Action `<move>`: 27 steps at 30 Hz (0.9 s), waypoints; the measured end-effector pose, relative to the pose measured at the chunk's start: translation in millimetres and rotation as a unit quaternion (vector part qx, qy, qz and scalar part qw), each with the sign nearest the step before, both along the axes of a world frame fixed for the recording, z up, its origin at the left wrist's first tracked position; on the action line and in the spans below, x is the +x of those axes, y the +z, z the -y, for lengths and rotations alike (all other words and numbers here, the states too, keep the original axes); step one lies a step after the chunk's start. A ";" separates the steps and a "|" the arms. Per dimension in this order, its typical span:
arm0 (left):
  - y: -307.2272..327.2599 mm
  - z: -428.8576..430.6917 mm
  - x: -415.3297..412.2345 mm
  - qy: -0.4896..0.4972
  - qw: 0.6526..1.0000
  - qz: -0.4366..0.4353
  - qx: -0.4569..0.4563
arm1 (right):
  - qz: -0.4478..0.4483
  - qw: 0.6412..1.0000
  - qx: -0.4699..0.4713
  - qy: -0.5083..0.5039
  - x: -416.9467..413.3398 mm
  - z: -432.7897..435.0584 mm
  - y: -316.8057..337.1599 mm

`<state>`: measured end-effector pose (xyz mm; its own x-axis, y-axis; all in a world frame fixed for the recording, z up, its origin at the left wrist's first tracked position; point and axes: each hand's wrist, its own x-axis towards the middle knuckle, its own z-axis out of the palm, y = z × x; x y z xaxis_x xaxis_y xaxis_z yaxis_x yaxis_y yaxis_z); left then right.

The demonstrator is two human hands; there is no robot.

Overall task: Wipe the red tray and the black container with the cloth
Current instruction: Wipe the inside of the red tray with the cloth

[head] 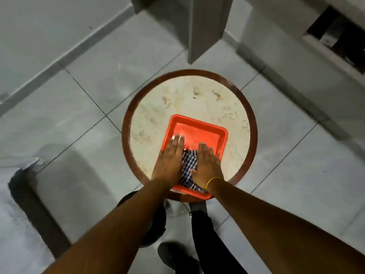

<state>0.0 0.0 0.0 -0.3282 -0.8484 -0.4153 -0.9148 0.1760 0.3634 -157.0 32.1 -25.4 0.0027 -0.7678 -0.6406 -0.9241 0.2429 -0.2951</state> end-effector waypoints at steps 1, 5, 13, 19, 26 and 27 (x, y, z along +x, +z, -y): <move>-14.3 -0.6 -5.8 -0.024 0.999 0.016 0.034 | -0.015 1.000 -0.009 0.022 -2.1 -1.9 -12.1; -61.2 -10.2 -15.9 -0.085 0.989 0.089 0.079 | -0.055 0.994 -0.047 0.083 -5.7 -9.4 -40.7; -76.9 -7.2 -20.1 -0.107 0.985 0.135 0.023 | -0.054 0.996 -0.024 0.060 3.5 7.3 -53.5; -62.7 -1.9 0.0 -0.036 0.998 0.040 0.044 | 0.048 0.996 -0.008 0.069 2.0 28.1 -27.3; 12.9 4.6 88.3 0.140 0.979 -0.084 -0.124 | 0.092 0.956 -0.184 0.209 77.0 71.4 75.0; 19.2 2.6 105.4 0.153 0.974 -0.085 -0.143 | 0.096 0.947 -0.198 0.236 94.2 76.0 83.3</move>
